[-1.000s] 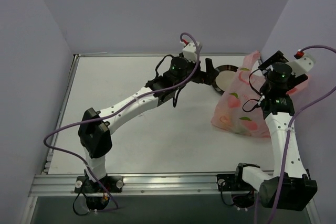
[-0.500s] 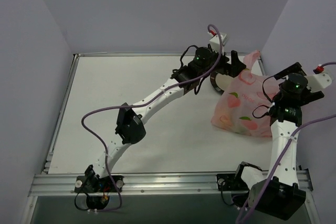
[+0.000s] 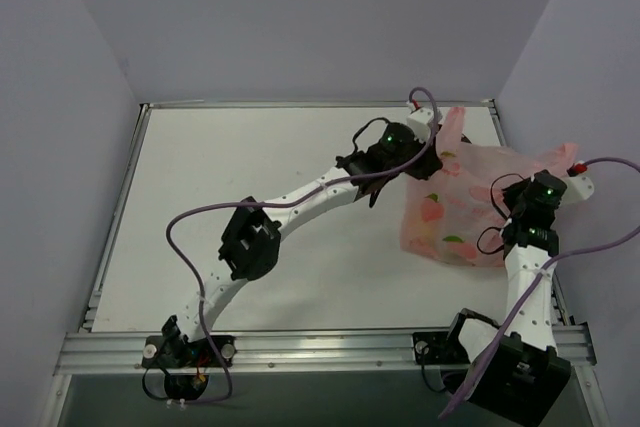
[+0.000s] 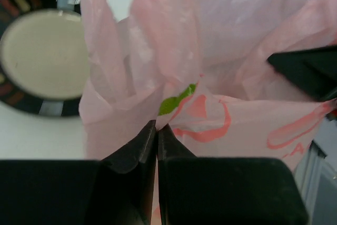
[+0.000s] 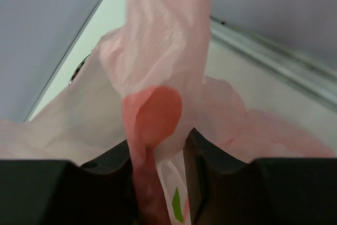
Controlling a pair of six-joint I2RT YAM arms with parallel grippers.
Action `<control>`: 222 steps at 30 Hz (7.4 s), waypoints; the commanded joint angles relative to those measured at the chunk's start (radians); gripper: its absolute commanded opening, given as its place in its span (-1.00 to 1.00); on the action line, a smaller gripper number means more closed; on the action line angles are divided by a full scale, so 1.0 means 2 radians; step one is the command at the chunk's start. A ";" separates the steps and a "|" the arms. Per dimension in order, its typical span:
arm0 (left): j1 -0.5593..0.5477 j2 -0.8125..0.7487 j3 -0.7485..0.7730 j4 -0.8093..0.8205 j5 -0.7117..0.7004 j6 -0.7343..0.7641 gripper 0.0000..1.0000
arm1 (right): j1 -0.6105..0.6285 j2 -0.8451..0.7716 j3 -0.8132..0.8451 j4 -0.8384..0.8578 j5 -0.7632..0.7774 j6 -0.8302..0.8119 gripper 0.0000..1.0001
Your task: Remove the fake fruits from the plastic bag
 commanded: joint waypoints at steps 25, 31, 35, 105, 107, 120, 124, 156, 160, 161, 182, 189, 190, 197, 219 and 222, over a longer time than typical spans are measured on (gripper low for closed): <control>-0.069 -0.219 -0.632 0.375 -0.094 -0.107 -0.95 | 0.031 -0.043 -0.173 -0.061 -0.044 0.086 -1.00; -0.082 -0.191 -0.626 0.393 -0.080 -0.123 -0.95 | 0.010 0.005 -0.167 -0.032 0.013 0.109 -1.00; -0.082 -0.237 -0.668 0.392 -0.116 -0.113 -0.95 | 0.020 0.101 -0.175 0.116 -0.087 0.097 -1.00; -0.099 -0.250 -0.511 0.187 -0.188 0.033 -0.29 | 0.261 -0.069 0.043 -0.063 0.015 -0.046 0.13; -0.099 -0.251 -0.517 0.190 -0.189 0.029 -0.31 | 0.289 -0.032 0.047 -0.065 -0.002 -0.051 -0.09; -0.105 -0.282 -0.592 0.255 -0.208 0.024 -0.37 | 0.351 0.018 -0.057 -0.056 0.085 -0.013 -0.81; -0.105 -0.293 -0.615 0.271 -0.218 0.018 -0.38 | 0.348 0.005 -0.112 -0.052 0.121 0.043 -0.80; -0.085 -0.287 -0.698 0.304 -0.242 -0.055 -0.42 | 0.362 0.037 -0.099 0.046 -0.094 -0.075 -0.27; -0.083 -0.297 -0.705 0.309 -0.242 -0.050 -0.59 | 0.369 0.077 -0.092 0.051 -0.116 -0.079 -0.10; -0.083 -0.297 -0.706 0.310 -0.242 -0.048 -0.60 | 0.372 0.078 -0.095 0.050 -0.111 -0.076 -0.05; -0.058 -0.346 -0.734 0.279 -0.262 -0.025 -0.95 | 0.405 0.095 -0.105 0.033 -0.028 -0.035 0.44; -0.057 -0.354 -0.742 0.283 -0.273 -0.030 -0.95 | 0.405 0.083 -0.122 0.030 -0.025 -0.023 0.32; -0.058 -0.356 -0.743 0.281 -0.275 -0.028 -0.95 | 0.404 0.083 -0.124 0.030 -0.024 -0.020 0.32; -0.063 -0.334 -0.741 0.286 -0.254 -0.037 -0.95 | 0.404 0.124 -0.112 0.031 -0.020 -0.022 0.30; -0.059 -0.342 -0.772 0.293 -0.290 -0.021 -0.95 | 0.401 0.104 -0.112 0.039 -0.050 -0.031 0.42; -0.058 -0.346 -0.777 0.296 -0.296 -0.018 -0.95 | 0.400 0.094 -0.115 0.038 -0.029 -0.026 0.29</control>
